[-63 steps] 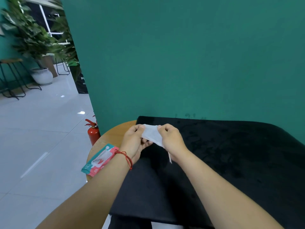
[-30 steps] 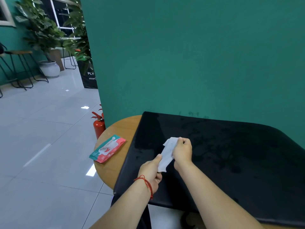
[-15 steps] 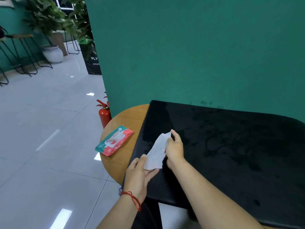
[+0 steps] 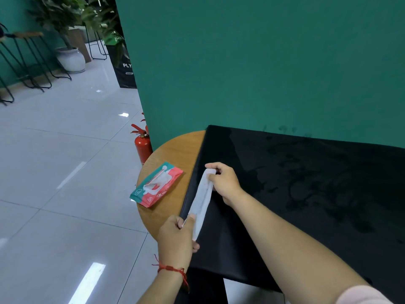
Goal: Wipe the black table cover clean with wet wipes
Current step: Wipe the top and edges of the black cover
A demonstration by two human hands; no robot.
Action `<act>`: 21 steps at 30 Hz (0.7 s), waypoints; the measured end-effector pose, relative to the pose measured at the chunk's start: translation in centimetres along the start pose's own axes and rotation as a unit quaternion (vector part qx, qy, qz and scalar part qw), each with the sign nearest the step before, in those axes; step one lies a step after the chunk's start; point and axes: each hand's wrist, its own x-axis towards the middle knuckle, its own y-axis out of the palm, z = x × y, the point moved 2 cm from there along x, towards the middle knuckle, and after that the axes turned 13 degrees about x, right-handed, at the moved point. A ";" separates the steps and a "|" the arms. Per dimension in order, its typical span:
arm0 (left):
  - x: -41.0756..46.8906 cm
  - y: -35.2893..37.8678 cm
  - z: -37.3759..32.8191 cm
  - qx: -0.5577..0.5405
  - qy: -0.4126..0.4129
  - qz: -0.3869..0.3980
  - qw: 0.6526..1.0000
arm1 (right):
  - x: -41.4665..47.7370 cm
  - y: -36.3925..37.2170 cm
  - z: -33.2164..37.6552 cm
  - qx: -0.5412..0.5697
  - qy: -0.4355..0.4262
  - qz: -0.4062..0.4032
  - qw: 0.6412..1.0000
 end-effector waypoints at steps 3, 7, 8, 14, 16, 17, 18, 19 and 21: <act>0.4 -0.3 -0.2 -0.073 -0.045 0.013 0.996 | 1.6 1.0 -0.5 -0.008 -0.013 0.010 1.000; 1.0 -0.1 -0.6 -0.123 -0.067 0.035 0.990 | 3.3 1.6 -0.7 -0.047 -0.034 0.022 0.998; 1.3 0.0 -0.7 -0.119 -0.067 0.042 0.990 | 3.6 1.6 -0.4 -0.074 -0.045 0.029 0.996; 2.7 1.1 -0.9 0.084 -0.018 0.080 0.993 | 5.4 1.7 0.1 -0.299 -0.110 0.080 0.944; 2.9 0.7 -1.2 0.164 0.019 0.069 0.984 | 5.6 1.1 0.2 -0.333 -0.100 0.076 0.935; 3.0 0.5 -1.4 0.218 0.042 0.049 0.974 | 5.7 0.8 0.3 -0.349 -0.095 0.073 0.929; 3.3 0.3 -1.7 0.281 0.069 0.016 0.957 | 5.8 0.5 0.3 -0.368 -0.093 0.072 0.922; 3.1 -0.1 -2.4 0.337 0.102 -0.033 0.935 | 5.8 0.2 0.4 -0.385 -0.090 0.072 0.916; 2.6 -0.4 -4.3 0.383 0.185 -0.130 0.896 | 5.8 -0.8 0.7 -0.404 -0.081 0.067 0.909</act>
